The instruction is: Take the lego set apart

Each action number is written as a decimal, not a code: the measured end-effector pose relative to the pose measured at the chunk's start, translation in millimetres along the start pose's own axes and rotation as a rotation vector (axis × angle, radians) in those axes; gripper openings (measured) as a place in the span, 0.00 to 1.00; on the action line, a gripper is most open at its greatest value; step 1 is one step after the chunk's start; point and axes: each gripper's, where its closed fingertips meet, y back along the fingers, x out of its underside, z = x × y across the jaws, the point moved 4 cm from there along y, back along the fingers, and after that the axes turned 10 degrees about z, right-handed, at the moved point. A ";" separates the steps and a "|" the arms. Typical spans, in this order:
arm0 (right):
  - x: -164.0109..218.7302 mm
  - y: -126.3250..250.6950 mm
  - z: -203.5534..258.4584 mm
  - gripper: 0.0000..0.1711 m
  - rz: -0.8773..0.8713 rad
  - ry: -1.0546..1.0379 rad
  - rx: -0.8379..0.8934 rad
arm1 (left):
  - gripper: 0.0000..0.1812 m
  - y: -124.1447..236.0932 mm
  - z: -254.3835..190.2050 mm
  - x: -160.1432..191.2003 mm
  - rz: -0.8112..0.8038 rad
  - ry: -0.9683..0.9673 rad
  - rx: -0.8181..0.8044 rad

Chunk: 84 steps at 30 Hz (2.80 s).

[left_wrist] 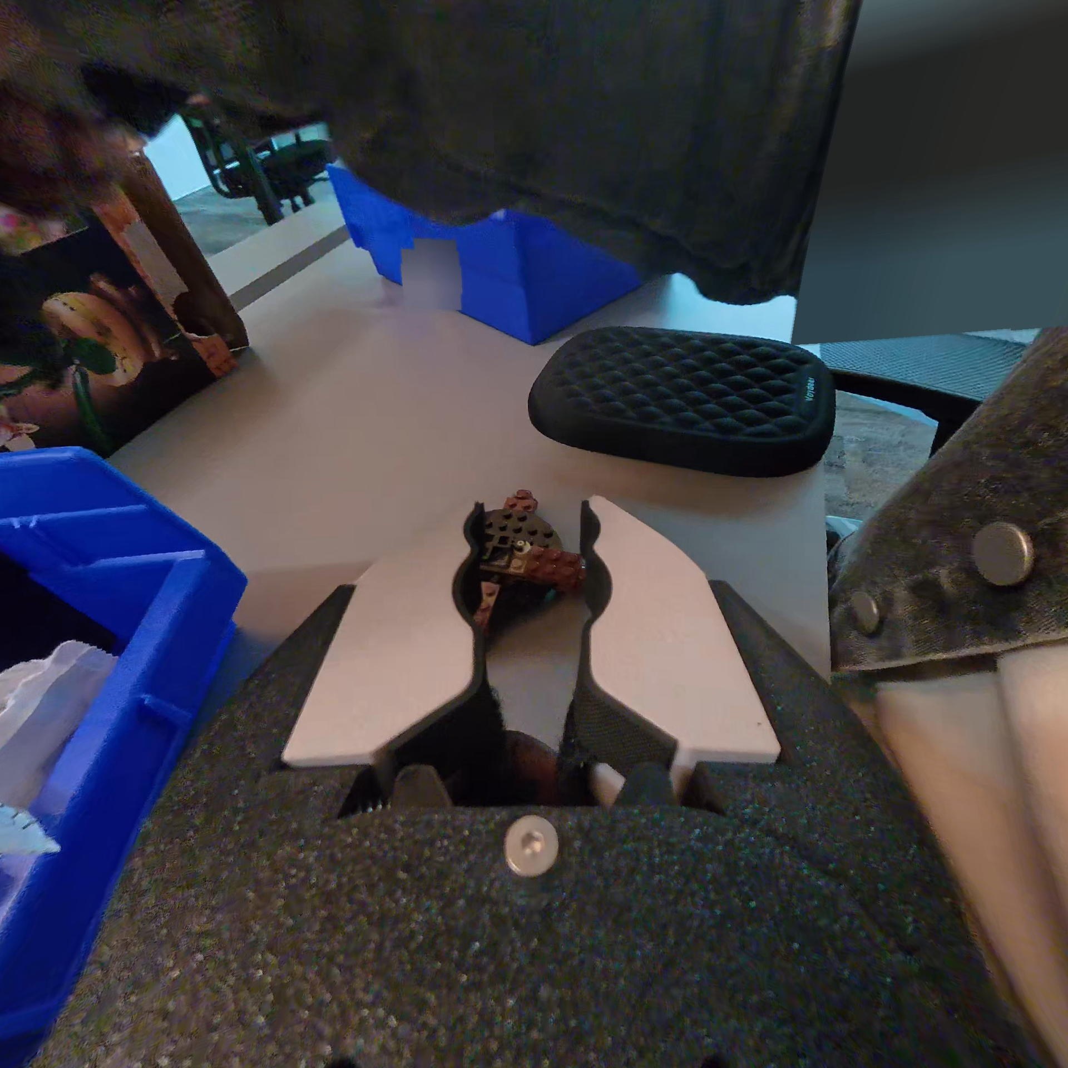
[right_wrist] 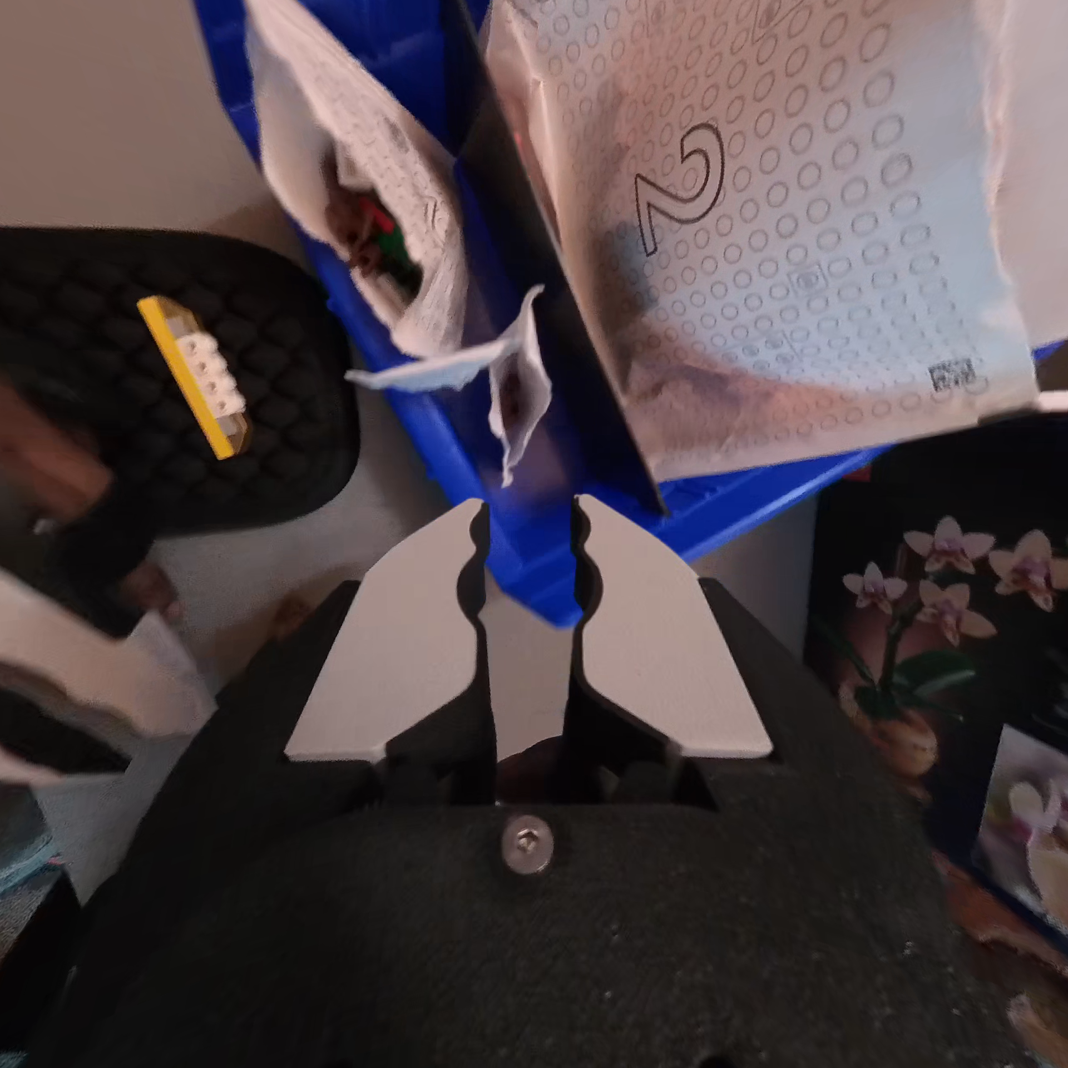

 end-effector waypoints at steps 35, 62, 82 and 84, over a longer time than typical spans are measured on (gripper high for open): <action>176.8 -50.6 124.6 0.09 -0.266 -0.153 -0.141 | 0.14 -44.2 30.5 43.8 0.685 -0.016 -0.176; 186.1 -24.5 119.3 0.19 -0.289 -0.269 -0.226 | 0.17 -25.1 27.4 39.2 0.716 -0.052 -0.252; 176.2 -57.9 106.8 0.26 -0.221 0.129 -0.282 | 0.33 -40.9 -1.8 41.0 0.710 0.010 -0.028; 180.3 -57.0 108.3 0.23 -0.212 0.098 -0.256 | 0.33 -40.5 2.1 41.5 0.713 0.005 -0.030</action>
